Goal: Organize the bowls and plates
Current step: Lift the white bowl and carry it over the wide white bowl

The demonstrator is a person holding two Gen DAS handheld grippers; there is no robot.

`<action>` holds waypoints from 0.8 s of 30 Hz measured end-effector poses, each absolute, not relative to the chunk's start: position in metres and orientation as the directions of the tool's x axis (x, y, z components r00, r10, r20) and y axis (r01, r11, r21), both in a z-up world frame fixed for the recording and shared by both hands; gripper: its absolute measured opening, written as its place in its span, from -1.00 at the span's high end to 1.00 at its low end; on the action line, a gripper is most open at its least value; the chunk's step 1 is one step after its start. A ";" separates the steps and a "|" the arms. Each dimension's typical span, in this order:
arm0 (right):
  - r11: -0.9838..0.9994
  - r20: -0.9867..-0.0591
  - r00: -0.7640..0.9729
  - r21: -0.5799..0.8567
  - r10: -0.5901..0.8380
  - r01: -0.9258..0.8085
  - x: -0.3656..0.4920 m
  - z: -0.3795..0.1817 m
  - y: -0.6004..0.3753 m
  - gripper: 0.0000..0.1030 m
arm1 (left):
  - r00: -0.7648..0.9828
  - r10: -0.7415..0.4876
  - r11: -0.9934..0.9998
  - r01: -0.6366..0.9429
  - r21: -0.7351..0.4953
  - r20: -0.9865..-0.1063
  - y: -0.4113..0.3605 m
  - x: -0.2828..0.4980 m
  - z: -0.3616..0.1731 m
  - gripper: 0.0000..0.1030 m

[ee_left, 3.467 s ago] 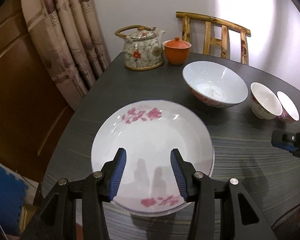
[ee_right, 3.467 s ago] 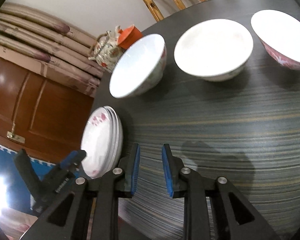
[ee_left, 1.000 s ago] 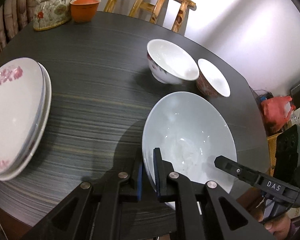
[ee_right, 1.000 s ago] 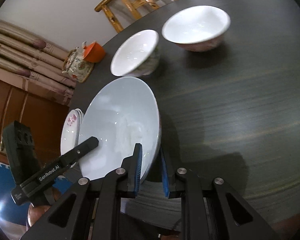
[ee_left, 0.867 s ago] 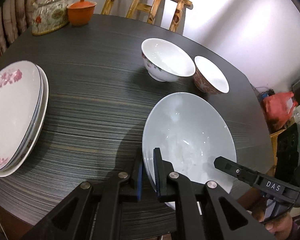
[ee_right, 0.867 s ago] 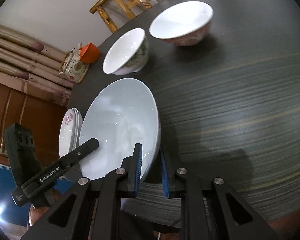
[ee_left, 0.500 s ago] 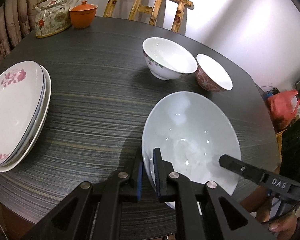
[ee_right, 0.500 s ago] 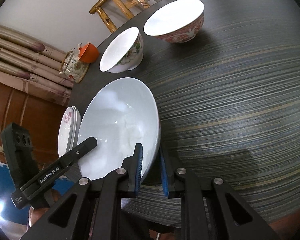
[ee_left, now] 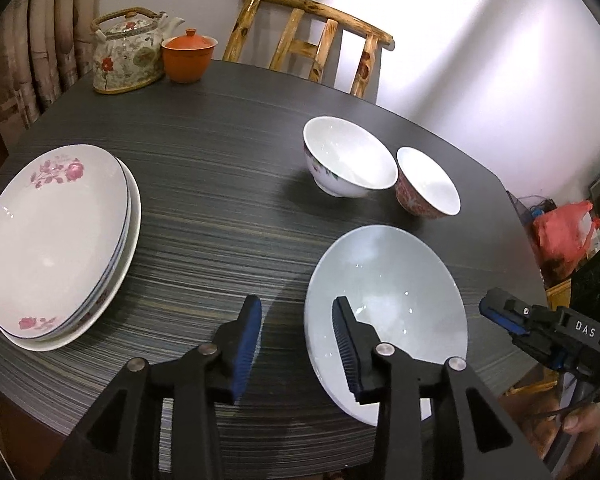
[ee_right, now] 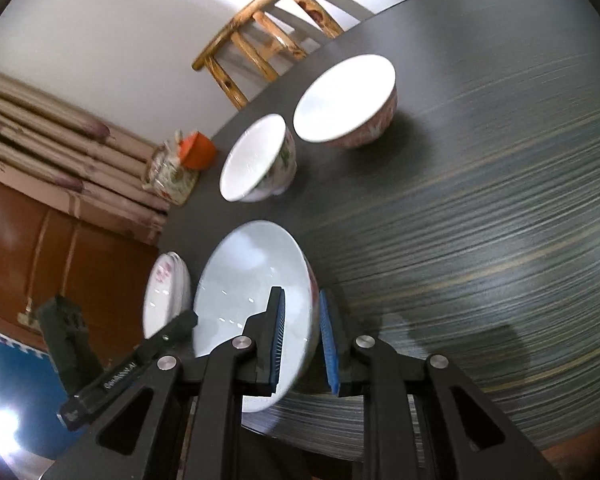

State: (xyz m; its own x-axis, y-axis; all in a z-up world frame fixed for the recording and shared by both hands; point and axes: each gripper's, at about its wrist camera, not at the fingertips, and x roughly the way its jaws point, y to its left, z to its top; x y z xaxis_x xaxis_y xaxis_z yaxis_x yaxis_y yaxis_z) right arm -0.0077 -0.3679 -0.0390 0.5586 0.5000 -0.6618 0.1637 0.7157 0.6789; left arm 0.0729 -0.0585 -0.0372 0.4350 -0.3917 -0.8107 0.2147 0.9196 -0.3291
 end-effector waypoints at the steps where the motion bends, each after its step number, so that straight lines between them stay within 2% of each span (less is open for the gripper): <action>1: 0.707 -0.654 0.564 0.687 0.504 0.165 -0.007 -0.037 -0.370 0.64 | 0.434 -0.390 0.920 0.211 -0.329 -0.812 -0.058 0.075 -0.036 0.24; 8: 0.643 -0.597 0.564 0.752 0.571 0.145 0.011 -0.023 -0.375 0.64 | 0.431 -0.401 0.916 0.204 -0.346 -0.808 -0.057 0.096 -0.022 0.21; 10: 0.637 -0.589 0.564 0.758 0.579 0.138 0.020 -0.017 -0.373 0.62 | 0.426 -0.421 0.907 0.199 -0.371 -0.801 -0.057 0.107 -0.017 0.08; 14: 0.617 -0.570 0.563 0.776 0.598 0.131 0.041 -0.010 -0.369 0.61 | 0.412 -0.459 0.888 0.179 -0.424 -0.787 -0.058 0.133 -0.012 0.06; 24: 0.629 -0.620 0.518 0.754 0.589 0.188 0.098 -0.016 -0.355 0.61 | 0.329 -0.500 0.864 0.131 -0.486 -0.801 -0.075 0.205 -0.027 0.05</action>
